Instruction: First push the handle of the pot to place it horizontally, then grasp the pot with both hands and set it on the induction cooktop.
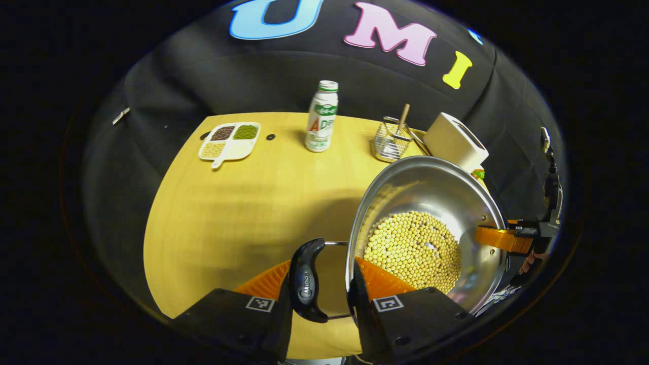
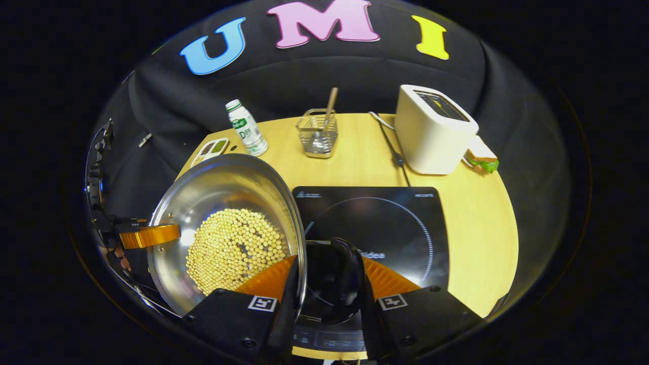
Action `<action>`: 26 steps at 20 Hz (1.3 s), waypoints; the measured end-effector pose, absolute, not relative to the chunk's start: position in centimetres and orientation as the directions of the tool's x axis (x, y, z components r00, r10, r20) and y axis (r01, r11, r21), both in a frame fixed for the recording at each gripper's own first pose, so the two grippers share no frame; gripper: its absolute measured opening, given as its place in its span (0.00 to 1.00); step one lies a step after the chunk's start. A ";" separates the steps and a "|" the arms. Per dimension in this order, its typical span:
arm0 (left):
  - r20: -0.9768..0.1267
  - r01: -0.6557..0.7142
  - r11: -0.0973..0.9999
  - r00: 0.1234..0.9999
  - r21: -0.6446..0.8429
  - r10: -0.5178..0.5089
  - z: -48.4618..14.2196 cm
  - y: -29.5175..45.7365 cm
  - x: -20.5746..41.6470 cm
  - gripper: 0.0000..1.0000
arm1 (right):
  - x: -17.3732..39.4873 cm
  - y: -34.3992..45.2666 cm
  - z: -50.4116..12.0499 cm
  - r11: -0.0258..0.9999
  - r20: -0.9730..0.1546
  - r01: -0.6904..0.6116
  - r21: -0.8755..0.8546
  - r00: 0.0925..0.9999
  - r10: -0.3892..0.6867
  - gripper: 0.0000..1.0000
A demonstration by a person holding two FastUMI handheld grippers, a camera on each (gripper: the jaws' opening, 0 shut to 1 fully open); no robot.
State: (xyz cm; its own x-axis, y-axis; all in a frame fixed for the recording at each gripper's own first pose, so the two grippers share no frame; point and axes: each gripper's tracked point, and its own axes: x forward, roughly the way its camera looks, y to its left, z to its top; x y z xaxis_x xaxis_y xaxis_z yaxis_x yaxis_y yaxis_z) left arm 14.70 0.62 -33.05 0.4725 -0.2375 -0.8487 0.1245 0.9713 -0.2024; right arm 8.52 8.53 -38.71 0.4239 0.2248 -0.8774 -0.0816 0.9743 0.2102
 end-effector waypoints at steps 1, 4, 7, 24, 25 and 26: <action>-0.847 0.137 0.970 0.471 -0.203 -0.244 -32.8 -0.8 15.0 0.55 | 8.7 7.2 -38.7 0.975 -0.880 -0.078 0.206 0.422 0.219 0.57; -0.848 0.156 0.966 0.463 -0.208 -0.257 -32.7 -4.5 15.6 0.55 | 9.3 3.4 -38.7 0.979 -0.883 -0.061 0.196 0.422 0.203 0.57; -0.849 0.168 0.963 0.457 -0.208 -0.264 -32.8 -7.7 16.1 0.55 | 9.3 0.2 -38.9 0.980 -0.890 -0.043 0.193 0.413 0.194 0.53; -0.873 0.170 0.963 0.413 -0.207 -0.260 -37.3 -16.1 17.6 0.56 | 10.1 -8.0 -44.6 0.980 -0.908 -0.008 0.201 0.373 0.189 0.53; -0.873 0.166 0.963 0.411 -0.211 -0.262 -37.2 -16.1 17.5 0.56 | 10.2 -8.1 -44.6 0.980 -0.907 -0.015 0.201 0.376 0.191 0.57; -0.873 0.166 0.963 0.410 -0.213 -0.264 -37.2 -16.1 17.5 0.55 | 10.2 -8.0 -44.6 0.979 -0.905 -0.019 0.201 0.378 0.193 0.57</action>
